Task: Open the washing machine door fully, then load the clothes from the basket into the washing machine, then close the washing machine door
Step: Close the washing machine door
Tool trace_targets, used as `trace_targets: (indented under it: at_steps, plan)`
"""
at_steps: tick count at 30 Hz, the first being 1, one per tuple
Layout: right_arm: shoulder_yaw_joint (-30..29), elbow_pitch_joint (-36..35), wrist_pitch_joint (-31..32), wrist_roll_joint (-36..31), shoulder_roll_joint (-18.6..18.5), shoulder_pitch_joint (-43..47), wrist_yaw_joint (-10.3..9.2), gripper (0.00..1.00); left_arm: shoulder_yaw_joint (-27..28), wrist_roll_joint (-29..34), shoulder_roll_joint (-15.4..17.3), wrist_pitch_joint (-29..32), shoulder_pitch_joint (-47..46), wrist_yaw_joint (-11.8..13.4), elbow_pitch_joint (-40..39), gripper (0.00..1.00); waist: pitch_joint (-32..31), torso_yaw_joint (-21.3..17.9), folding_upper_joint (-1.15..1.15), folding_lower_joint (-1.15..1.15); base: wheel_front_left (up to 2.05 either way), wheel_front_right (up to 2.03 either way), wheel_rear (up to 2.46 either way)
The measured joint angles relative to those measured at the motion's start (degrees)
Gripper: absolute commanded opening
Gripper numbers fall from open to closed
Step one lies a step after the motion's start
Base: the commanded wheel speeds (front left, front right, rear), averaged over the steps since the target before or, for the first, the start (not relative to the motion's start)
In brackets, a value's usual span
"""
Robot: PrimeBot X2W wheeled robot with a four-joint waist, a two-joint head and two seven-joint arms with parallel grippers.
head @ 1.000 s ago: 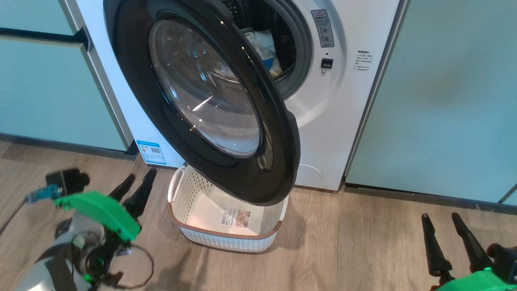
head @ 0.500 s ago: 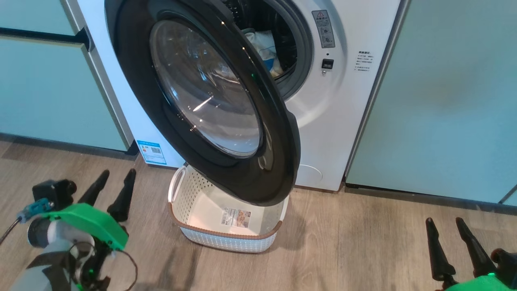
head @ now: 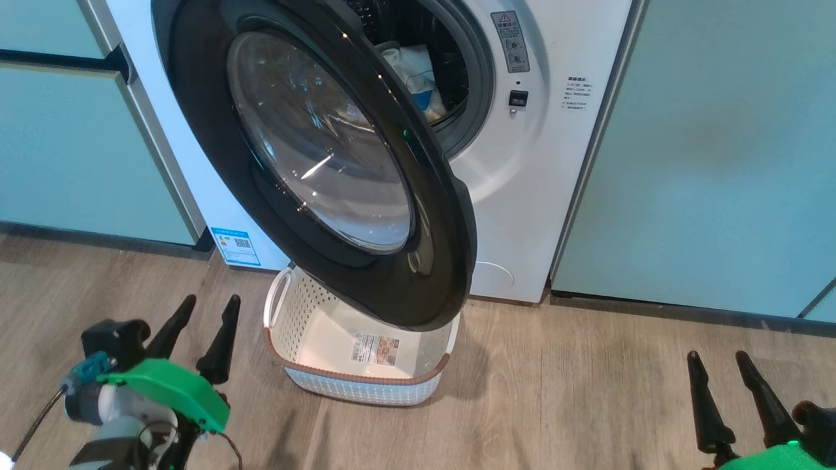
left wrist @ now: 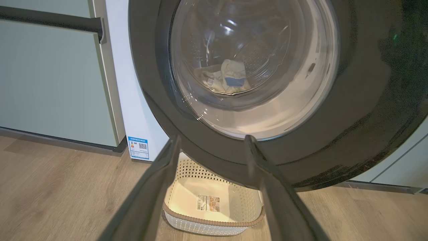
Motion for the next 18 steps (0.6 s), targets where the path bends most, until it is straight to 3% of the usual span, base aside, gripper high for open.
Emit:
trace_targets:
  at_steps: [18]
  plan:
    - [-0.1, -0.2, 0.0, 0.0, 0.0, 0.0, 0.0, 1.0, 1.7, 1.9, -1.1, 0.0, 1.1, 0.0, -0.7, 1.0, 0.1, 0.0, 0.0, 0.0, 0.0, 0.0, 0.0]
